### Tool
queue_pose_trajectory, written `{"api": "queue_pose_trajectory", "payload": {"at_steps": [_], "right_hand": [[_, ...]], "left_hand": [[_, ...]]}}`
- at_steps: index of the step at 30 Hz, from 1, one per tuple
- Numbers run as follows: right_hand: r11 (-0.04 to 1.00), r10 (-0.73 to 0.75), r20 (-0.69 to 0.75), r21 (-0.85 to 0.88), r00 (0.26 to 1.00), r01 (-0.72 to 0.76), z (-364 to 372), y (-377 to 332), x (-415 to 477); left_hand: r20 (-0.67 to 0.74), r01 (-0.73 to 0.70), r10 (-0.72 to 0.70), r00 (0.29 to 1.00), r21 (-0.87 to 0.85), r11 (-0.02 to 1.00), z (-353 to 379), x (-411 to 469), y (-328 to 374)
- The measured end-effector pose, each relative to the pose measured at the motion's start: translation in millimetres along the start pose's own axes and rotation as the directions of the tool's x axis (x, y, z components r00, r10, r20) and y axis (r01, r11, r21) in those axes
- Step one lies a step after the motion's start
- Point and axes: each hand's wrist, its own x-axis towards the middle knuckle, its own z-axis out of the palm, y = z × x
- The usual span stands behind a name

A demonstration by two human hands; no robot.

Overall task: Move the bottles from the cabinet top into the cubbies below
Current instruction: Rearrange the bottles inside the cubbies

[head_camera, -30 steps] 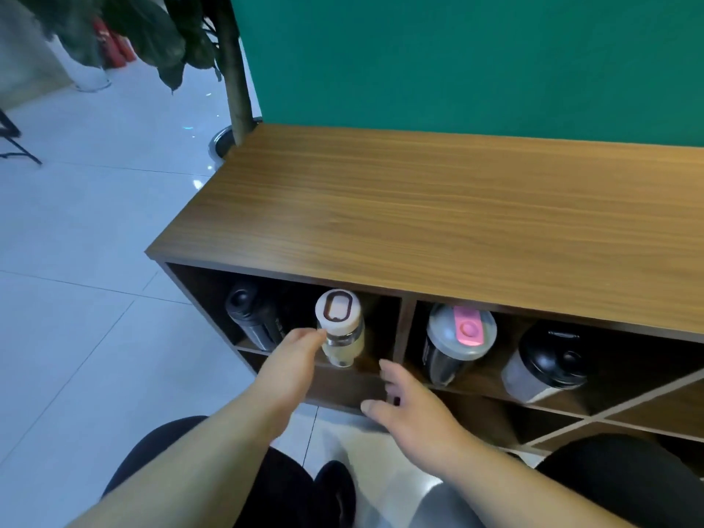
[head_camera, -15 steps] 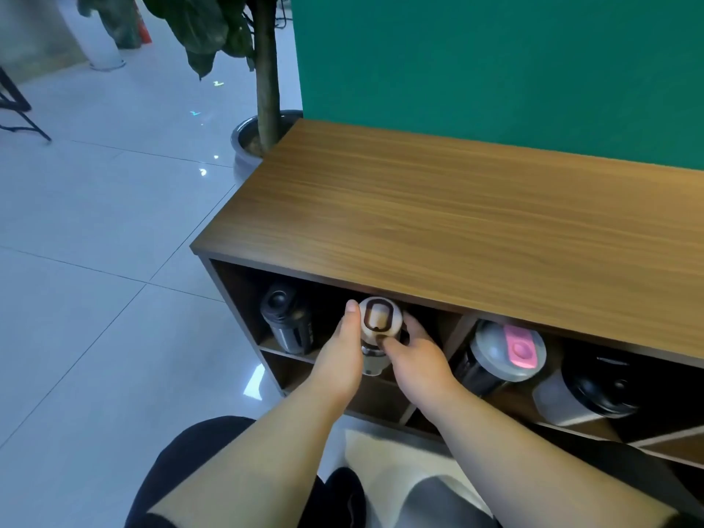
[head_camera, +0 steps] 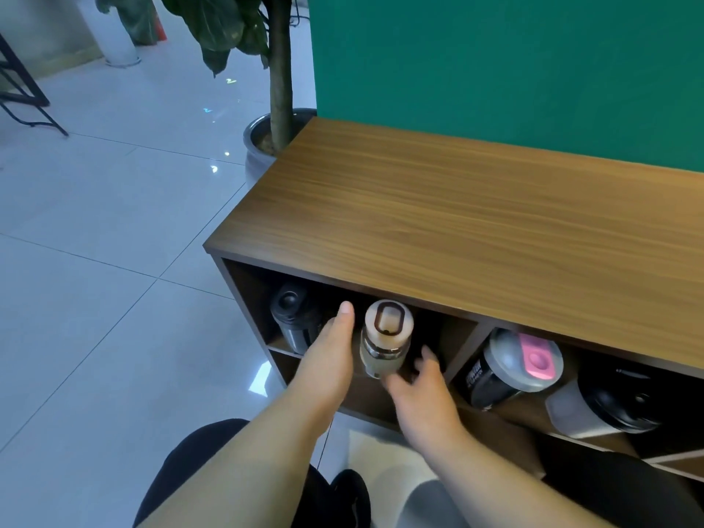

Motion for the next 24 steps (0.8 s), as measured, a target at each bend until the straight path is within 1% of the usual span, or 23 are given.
{"api": "queue_pose_trajectory", "payload": {"at_steps": [2, 4, 5, 7, 9, 10, 12, 14, 16, 18, 21, 24], "right_hand": [[0.996, 0.082, 0.142, -0.053, 0.986, -0.075, 10, 9, -14], [0.994, 0.065, 0.262, -0.098, 0.963, -0.04, 24, 3, -22], [0.996, 0.009, 0.289, -0.091, 0.957, 0.018, 32, -3, -22], [0.99, -0.102, 0.291, -0.062, 0.951, 0.125, 47, -20, -16], [0.984, -0.159, 0.262, -0.04, 0.952, 0.176, 60, -41, -6], [0.981, -0.174, 0.237, -0.045, 0.956, 0.19, 65, -52, -1], [0.97, -0.204, 0.191, -0.095, 0.96, 0.225, 72, -69, 11], [0.962, -0.215, 0.174, -0.133, 0.961, 0.239, 76, -83, 19], [0.965, -0.227, 0.177, -0.096, 0.958, 0.246, 79, -90, 26], [0.964, -0.232, 0.185, -0.087, 0.955, 0.251, 82, -94, 30], [0.966, -0.226, 0.196, -0.082, 0.954, 0.246, 83, -96, 32], [0.967, -0.215, 0.201, -0.091, 0.956, 0.237, 85, -94, 32]], "left_hand": [[-0.048, 0.019, -0.022, 0.999, -0.054, 0.998, -26, -9, 4], [-0.155, -0.02, 0.018, 0.988, -0.009, 1.0, -55, -13, 6], [-0.203, -0.047, 0.052, 0.978, 0.029, 0.998, -66, -13, 5], [-0.269, -0.081, 0.095, 0.958, 0.061, 0.995, -81, -9, 2], [-0.293, -0.067, 0.067, 0.954, 0.011, 0.998, -88, 3, -1], [-0.278, -0.05, 0.042, 0.96, -0.02, 0.999, -87, 9, -1], [-0.224, -0.052, 0.042, 0.974, -0.038, 0.998, -83, 16, 2], [-0.204, -0.075, 0.069, 0.976, -0.019, 0.997, -79, 25, 4], [-0.222, -0.097, 0.093, 0.971, -0.009, 0.995, -77, 32, 5], [-0.247, -0.075, 0.067, 0.967, -0.022, 0.997, -79, 38, 4], [-0.22, -0.037, 0.019, 0.975, -0.075, 0.996, -80, 43, 1], [-0.222, -0.018, -0.003, 0.975, -0.093, 0.996, -83, 45, -2]]}}
